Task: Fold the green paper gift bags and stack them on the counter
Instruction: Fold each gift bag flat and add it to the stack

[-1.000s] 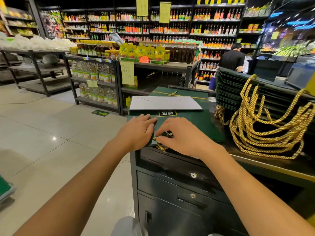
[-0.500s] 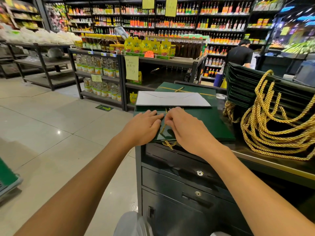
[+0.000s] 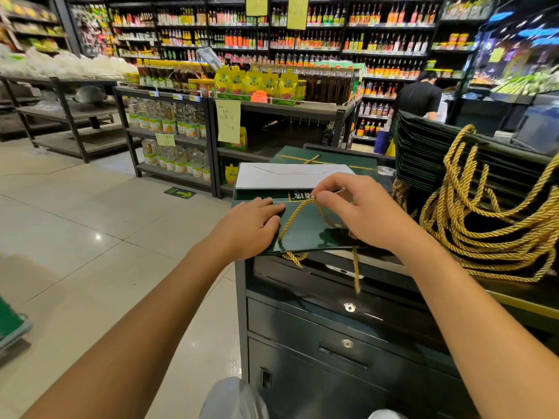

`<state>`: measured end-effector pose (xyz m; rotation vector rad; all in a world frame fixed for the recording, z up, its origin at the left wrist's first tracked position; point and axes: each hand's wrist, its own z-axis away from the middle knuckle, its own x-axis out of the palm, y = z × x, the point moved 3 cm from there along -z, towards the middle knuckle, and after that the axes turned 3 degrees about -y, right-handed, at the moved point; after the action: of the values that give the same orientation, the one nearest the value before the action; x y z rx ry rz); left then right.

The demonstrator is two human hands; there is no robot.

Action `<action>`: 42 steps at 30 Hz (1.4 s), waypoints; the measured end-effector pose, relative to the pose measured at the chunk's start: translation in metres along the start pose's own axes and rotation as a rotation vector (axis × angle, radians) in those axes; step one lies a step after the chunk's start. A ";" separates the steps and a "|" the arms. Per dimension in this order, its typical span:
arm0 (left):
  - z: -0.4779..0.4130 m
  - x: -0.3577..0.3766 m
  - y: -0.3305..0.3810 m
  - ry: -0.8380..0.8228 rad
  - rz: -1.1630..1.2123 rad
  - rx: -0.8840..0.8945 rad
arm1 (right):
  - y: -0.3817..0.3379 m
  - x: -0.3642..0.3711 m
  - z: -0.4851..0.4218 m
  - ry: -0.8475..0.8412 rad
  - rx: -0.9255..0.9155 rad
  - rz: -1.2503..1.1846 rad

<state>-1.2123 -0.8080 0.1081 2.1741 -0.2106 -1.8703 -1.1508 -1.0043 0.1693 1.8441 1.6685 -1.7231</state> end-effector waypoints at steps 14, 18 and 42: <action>-0.015 -0.007 0.015 0.085 -0.018 -0.077 | 0.028 -0.013 0.046 -0.067 0.262 0.357; -0.014 -0.004 0.012 0.128 0.011 -0.076 | 0.030 -0.011 0.045 -0.059 0.228 0.240; -0.010 -0.006 0.018 0.093 0.057 -0.058 | 0.016 -0.050 0.037 0.302 0.028 -0.031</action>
<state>-1.2027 -0.8222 0.1201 2.1869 -0.1950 -1.7189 -1.1496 -1.0669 0.1850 2.1936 1.7904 -1.5469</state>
